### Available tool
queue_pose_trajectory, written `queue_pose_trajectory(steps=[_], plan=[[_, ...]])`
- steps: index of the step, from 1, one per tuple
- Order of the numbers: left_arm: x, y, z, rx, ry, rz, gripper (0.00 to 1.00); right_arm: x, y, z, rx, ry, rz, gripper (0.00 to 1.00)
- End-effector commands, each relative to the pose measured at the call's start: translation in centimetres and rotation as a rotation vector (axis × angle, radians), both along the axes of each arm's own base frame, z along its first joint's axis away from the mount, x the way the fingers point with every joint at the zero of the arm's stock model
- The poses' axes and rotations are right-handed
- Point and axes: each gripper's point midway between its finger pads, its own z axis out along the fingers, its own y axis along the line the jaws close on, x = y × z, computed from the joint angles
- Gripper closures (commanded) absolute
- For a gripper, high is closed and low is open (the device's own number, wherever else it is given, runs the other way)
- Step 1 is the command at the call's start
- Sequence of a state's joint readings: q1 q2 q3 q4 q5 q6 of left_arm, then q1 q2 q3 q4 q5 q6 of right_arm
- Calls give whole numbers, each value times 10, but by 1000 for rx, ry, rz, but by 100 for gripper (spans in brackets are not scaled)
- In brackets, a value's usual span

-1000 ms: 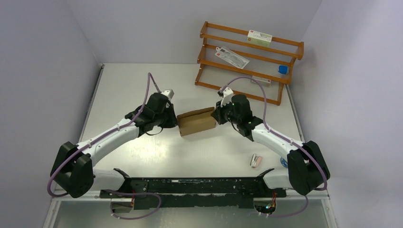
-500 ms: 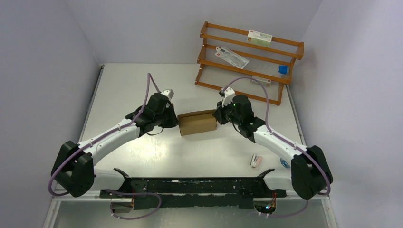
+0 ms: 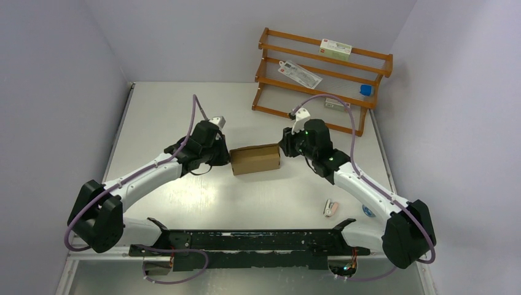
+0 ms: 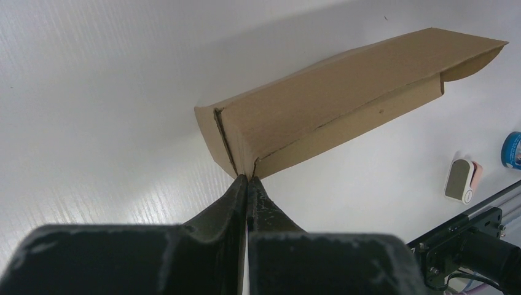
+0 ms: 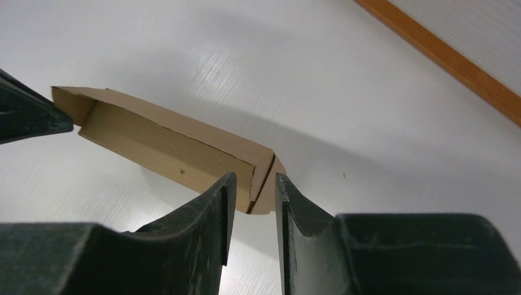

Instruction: Fold the paper box

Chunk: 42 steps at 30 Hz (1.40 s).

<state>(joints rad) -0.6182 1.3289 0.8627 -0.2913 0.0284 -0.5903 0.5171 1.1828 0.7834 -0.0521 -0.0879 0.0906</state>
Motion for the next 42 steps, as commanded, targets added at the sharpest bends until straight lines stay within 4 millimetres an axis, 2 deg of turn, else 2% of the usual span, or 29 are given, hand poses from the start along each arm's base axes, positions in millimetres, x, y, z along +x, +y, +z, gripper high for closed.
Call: queue_pose_trajectory(steps=[1, 6, 14, 27, 29, 34, 37, 42], plan=[[1, -2, -3, 22, 1, -12, 94, 0, 2, -10, -27, 28, -17, 66], [1, -4, -3, 18, 1, -13, 94, 1, 7, -24, -35, 44, -6, 72], [0, -4, -5, 15, 2, -15, 94, 0, 10, -34, -44, 56, 1, 81], [-8, 0, -21, 44, 18, -16, 95, -5, 14, -36, -25, 49, 20, 87], [-8, 5, -23, 69, 12, -3, 95, -6, 12, -30, -15, 41, 14, 84], [-9, 13, -30, 112, 15, 8, 95, -5, 11, -7, 35, 7, -16, 64], [-10, 14, -34, 119, 20, 3, 95, -2, 11, 1, 83, 13, -59, 55], [-10, 13, -35, 123, 17, -3, 95, 9, 12, 5, 156, 47, -141, 53]])
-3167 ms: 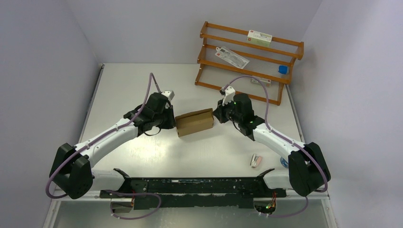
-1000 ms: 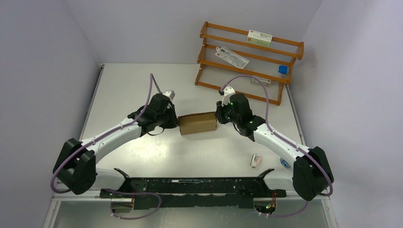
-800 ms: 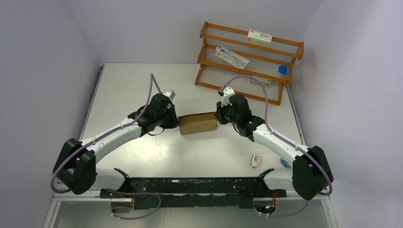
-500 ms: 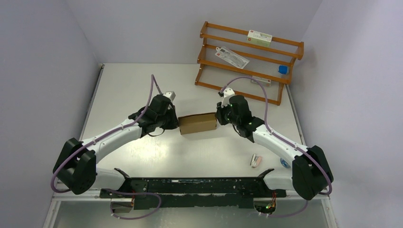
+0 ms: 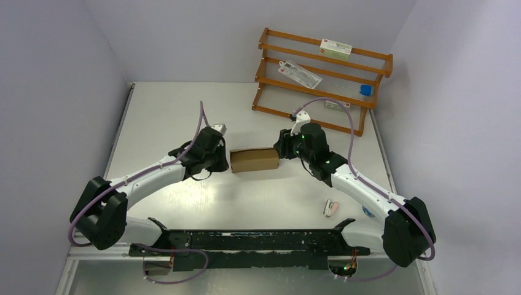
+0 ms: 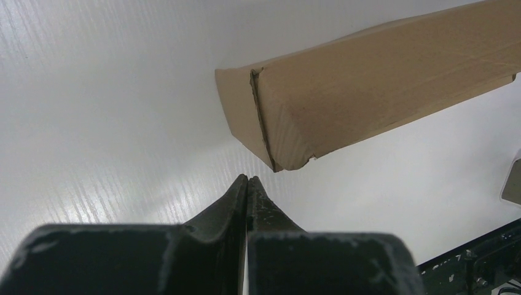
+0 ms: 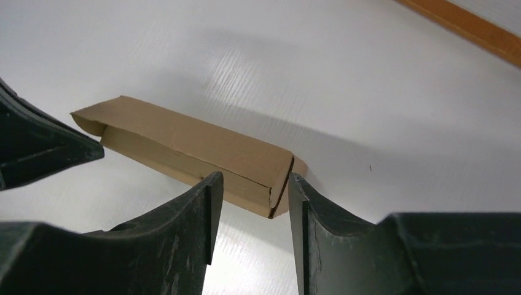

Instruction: Fold the paper box

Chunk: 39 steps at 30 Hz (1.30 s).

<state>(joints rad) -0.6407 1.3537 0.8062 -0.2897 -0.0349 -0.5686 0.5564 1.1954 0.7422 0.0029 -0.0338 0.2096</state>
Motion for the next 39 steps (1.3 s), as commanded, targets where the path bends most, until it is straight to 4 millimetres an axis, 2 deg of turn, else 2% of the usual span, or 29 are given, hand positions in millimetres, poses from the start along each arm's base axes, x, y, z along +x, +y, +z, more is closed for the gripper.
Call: queue_pose_trajectory(steps=[1, 6, 10, 13, 21, 26, 33, 39], plan=[[0, 0, -3, 25, -12, -12, 95, 16, 2, 14, 89, 7, -103, 53], [-1, -2, 1, 11, -16, -19, 94, 21, 3, -6, 89, 46, -132, 56], [-3, -5, 13, -28, -32, -29, 88, 18, 2, -25, 72, 73, -130, 58], [-3, -8, 23, -85, -64, -16, 84, 16, 0, -29, 61, 69, -126, 58], [2, -14, 53, -263, -90, 63, 54, 10, -4, -43, 43, 74, -120, 59], [10, -16, 70, -336, -111, 97, 40, 7, -6, -46, 47, 70, -124, 59], [10, -21, 67, -344, -83, 89, 37, 15, -5, -43, 56, 55, -142, 59], [15, -19, 48, -342, -63, 132, 40, 23, 1, -45, 63, 52, -146, 59]])
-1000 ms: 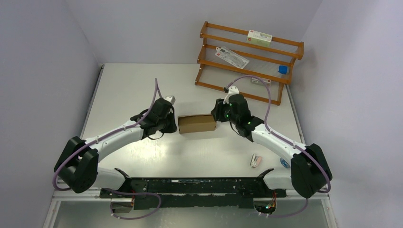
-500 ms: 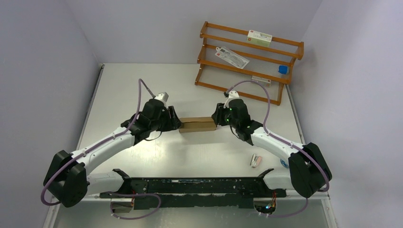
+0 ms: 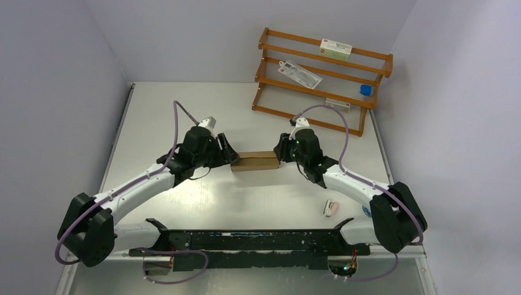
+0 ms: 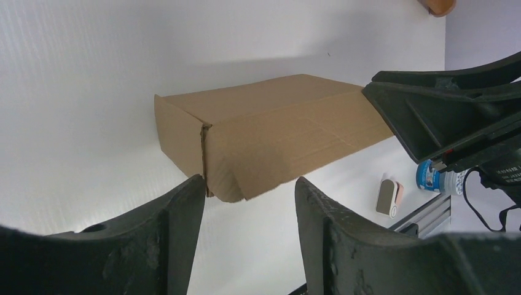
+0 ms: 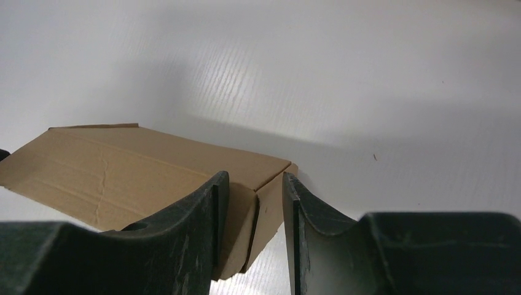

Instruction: Fold the paper box

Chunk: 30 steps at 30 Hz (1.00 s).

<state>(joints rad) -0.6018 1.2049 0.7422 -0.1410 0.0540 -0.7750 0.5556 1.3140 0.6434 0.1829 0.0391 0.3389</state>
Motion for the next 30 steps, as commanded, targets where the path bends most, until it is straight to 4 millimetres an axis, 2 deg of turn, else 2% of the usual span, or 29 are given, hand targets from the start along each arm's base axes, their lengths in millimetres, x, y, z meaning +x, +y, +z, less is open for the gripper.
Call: queue_pose_trajectory(steps=[1, 7, 9, 15, 17, 23, 28, 30], plan=[[10, -4, -8, -37, 1, 29, 41, 14, 4, 2, 9, -18, -23, 59], [11, -3, -32, -26, 50, 54, 52, 21, 10, 0, 25, -18, -26, 59], [13, -6, -34, -45, 41, 52, 54, 23, 12, -1, 35, -21, -29, 59], [12, 3, -55, 0, 64, 80, 56, 27, 19, -8, 52, -12, -10, 59], [12, 7, -60, 10, 71, 87, 57, 29, 17, -4, 51, -19, -21, 58], [13, 14, -63, -4, 75, 100, 57, 30, 3, 29, 137, -55, -26, 56], [14, 11, -62, -13, 78, 85, 58, 22, -8, 36, 243, -26, -30, 52], [14, 10, -61, -17, 78, 80, 58, 19, -13, 33, 273, -10, -30, 51]])
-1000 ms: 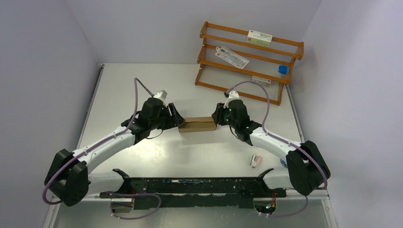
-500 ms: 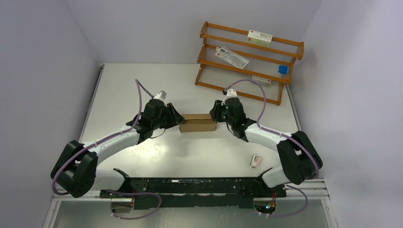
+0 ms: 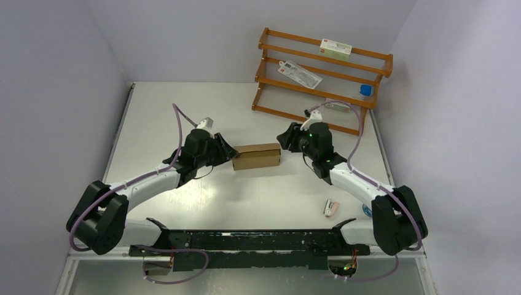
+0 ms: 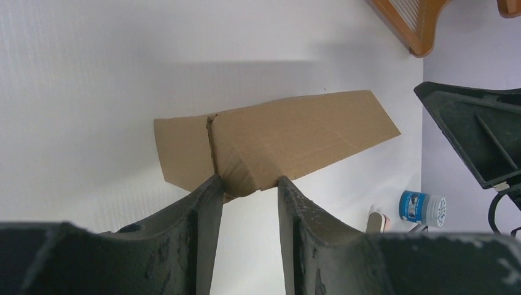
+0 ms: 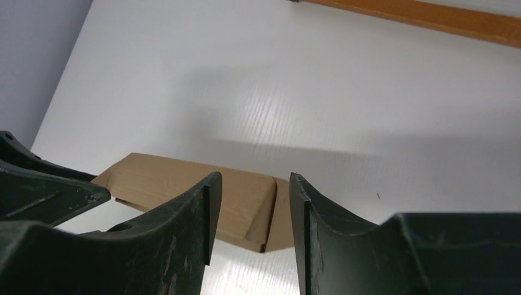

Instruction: Fold the paper box

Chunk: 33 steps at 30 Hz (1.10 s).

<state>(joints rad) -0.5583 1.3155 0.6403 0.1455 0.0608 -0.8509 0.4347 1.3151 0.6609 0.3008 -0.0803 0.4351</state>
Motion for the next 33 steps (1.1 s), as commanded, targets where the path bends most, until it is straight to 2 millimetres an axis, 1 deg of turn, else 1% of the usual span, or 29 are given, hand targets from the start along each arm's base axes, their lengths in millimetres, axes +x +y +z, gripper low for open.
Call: queue_pose_trajectory(steps=[1, 8, 11, 12, 14, 17, 20, 24, 27, 28, 33], plan=[[-14, 13, -36, 74, 100, -1, 58, -11, -3, -3, 100, 43, 31, 51], [-16, 13, -37, 75, 102, -11, 59, -20, 3, -30, 166, 124, 79, 53], [-16, 13, -39, 75, 103, -13, 59, -26, 5, -46, 183, 155, 94, 59], [-16, 13, -39, 75, 103, -13, 59, -28, 4, -54, 179, 167, 92, 61], [-14, 12, -38, 75, 102, -17, 58, -32, 2, -68, 173, 187, 93, 63], [-12, 8, -34, 56, 99, -31, 57, -38, 1, -81, 179, 208, 100, 65], [-9, 8, -24, 33, 93, -35, 53, -37, 1, -82, 176, 210, 104, 66], [-5, 11, 1, -7, 51, -31, 41, -34, 0, -78, 165, 197, 102, 66], [-4, 13, 14, -18, 29, -28, 36, -33, 0, -77, 161, 194, 102, 66], [-3, 13, 17, -21, 24, -23, 35, -33, 0, -78, 162, 196, 104, 66], [1, 16, 16, -71, 40, -14, 34, -35, 3, -83, 168, 208, 116, 66]])
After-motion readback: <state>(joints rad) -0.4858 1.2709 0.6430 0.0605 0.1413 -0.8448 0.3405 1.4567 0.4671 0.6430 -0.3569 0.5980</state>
